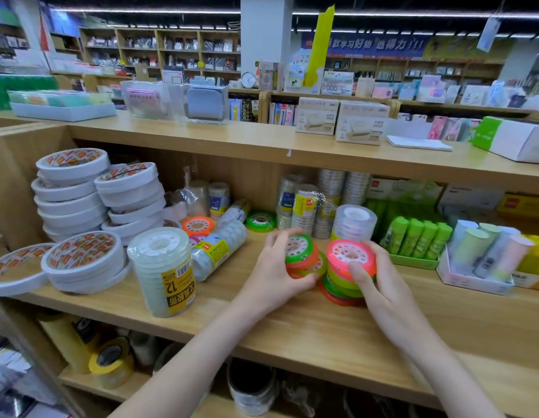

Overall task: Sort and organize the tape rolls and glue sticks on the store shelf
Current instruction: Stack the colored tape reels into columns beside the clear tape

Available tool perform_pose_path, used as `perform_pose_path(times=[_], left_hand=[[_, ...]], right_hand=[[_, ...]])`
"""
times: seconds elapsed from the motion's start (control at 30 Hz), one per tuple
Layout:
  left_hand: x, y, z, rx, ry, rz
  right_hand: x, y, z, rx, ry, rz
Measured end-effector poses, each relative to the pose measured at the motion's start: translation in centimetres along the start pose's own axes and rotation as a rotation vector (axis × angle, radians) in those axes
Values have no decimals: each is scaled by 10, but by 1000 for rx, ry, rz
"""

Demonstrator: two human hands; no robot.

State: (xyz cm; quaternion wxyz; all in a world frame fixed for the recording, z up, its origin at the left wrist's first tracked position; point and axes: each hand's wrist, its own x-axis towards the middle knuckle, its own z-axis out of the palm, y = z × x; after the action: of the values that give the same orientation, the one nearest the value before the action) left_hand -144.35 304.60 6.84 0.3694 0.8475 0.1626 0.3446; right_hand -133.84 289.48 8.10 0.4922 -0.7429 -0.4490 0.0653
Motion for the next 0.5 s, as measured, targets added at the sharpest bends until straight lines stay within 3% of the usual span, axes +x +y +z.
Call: perform_pose_path(times=[0.17, 0.33, 0.5], left_hand=[[1, 3, 11, -8, -95, 36], [-1, 4, -1, 92, -92, 76], [-28, 11, -30, 278, 182, 223]], right_hand=[[8, 1, -18, -132, -54, 34], [3, -7, -27, -239, -109, 39], [6, -30, -33, -340, 82, -302]])
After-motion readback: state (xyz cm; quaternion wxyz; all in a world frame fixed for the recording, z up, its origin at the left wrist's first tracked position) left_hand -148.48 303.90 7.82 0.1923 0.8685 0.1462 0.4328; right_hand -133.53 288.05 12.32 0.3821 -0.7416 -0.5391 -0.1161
